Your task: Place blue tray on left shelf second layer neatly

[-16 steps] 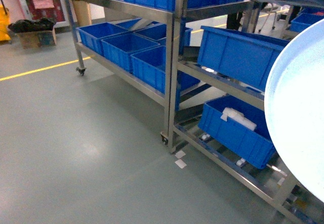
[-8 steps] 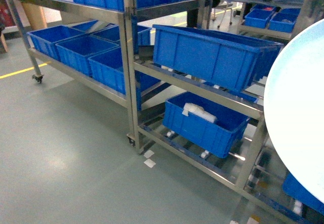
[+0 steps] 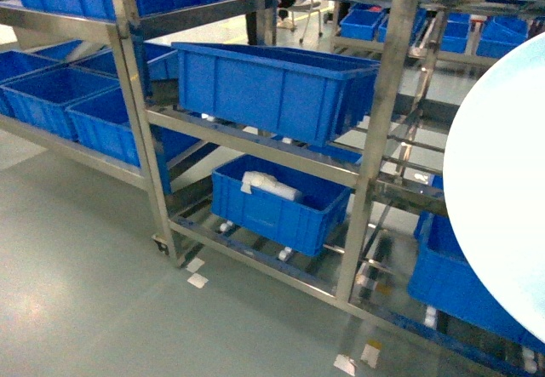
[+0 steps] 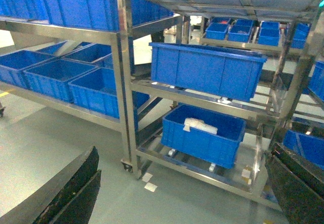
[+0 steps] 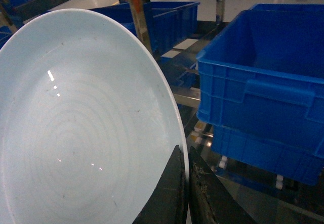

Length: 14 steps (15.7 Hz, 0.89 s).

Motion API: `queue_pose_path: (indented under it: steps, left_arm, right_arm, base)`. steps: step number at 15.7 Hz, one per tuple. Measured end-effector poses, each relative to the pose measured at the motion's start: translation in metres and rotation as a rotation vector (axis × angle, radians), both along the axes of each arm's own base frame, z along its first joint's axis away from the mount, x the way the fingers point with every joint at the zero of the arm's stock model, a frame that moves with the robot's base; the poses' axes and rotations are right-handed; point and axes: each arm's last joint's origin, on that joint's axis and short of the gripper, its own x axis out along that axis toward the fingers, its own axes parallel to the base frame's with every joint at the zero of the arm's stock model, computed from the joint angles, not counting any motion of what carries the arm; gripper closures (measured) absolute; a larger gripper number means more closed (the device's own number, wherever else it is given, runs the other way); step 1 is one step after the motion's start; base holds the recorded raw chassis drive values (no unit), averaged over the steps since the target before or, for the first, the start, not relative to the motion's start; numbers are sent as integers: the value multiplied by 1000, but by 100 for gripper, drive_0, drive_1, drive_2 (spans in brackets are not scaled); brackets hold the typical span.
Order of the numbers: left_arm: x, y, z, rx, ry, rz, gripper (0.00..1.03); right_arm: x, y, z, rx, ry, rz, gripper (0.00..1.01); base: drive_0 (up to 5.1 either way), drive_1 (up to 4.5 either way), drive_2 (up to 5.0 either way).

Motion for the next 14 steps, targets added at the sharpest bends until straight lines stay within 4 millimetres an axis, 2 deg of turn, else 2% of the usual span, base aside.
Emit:
queue_pose_path:
  steps: [14]
  left_arm:
    - [0,0,0,0,0,0,5]
  right_arm:
    - [0,0,0,0,0,0,99]
  base:
    - [-158,-158,-158]
